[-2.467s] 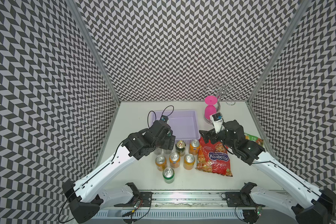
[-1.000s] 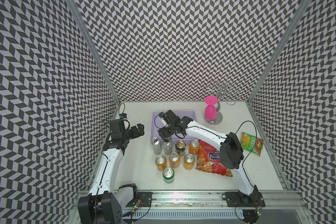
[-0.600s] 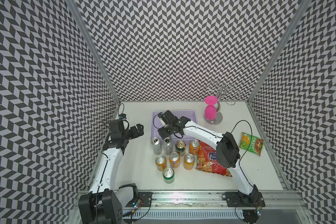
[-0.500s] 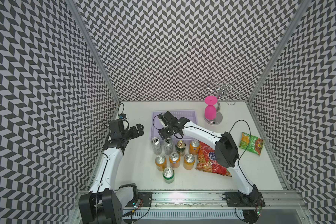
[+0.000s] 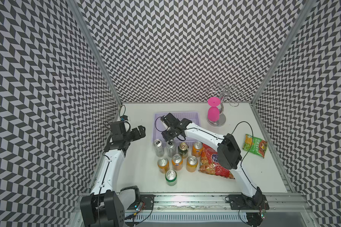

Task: Take out the drinks from the basket
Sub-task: Pick up the drink from the basket.

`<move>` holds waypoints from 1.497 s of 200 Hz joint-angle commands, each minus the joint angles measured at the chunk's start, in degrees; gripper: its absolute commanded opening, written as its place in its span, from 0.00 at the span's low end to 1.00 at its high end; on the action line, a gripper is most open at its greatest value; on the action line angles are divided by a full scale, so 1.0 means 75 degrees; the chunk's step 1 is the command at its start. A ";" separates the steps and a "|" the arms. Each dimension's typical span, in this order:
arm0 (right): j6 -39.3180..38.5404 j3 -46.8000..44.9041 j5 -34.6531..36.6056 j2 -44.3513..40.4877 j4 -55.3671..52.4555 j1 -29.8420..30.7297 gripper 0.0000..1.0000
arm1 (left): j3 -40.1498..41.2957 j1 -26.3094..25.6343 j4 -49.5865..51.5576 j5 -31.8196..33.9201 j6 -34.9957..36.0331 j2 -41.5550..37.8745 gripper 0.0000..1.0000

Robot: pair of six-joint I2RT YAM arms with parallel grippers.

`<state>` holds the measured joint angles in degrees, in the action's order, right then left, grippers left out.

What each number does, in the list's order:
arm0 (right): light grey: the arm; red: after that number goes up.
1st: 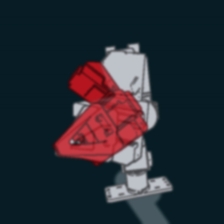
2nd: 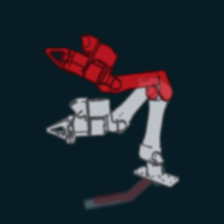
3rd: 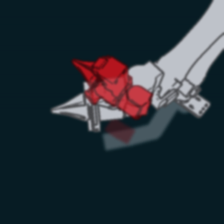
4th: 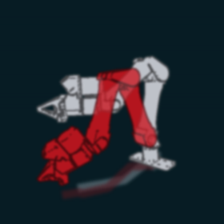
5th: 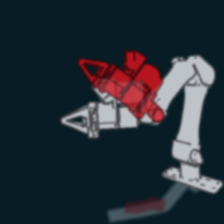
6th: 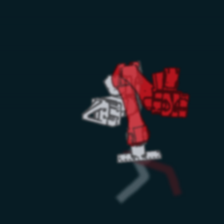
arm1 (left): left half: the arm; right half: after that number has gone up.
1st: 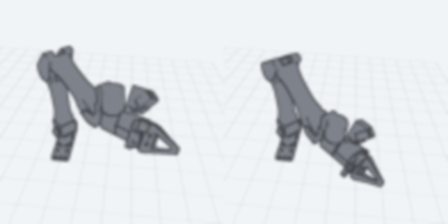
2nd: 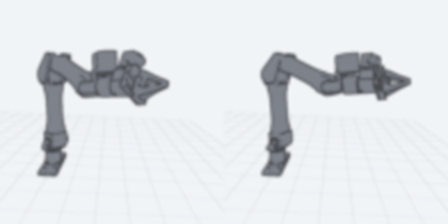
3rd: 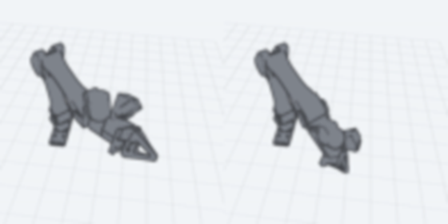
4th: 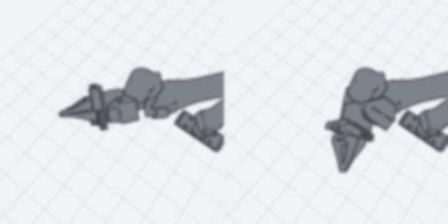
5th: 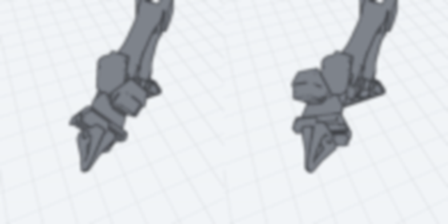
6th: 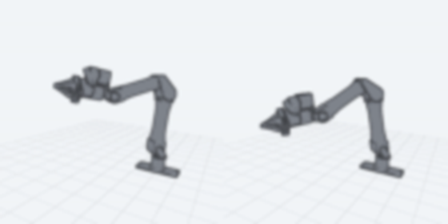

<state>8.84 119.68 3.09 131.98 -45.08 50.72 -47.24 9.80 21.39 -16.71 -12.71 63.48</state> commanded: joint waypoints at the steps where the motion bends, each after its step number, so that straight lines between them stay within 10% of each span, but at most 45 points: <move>1: -0.0121 0.0360 0.0208 -0.0102 0.0013 -0.0002 0.62 | 0.0094 0.0069 -0.0191 -0.0157 0.0029 0.0030 0.99; 152: -0.0408 0.0453 0.0995 -0.2235 -0.0153 -0.0251 0.61 | 0.0159 0.0508 -0.0297 -0.0959 0.0101 0.0265 0.99; 299: -0.0862 -0.2905 0.0842 -0.6307 -0.0198 0.1410 0.59 | 0.0135 0.0613 -0.0276 -0.1288 0.0209 0.0577 0.99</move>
<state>2.63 100.84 8.60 91.68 -52.31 59.18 -46.59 13.87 20.53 -25.43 -12.05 67.72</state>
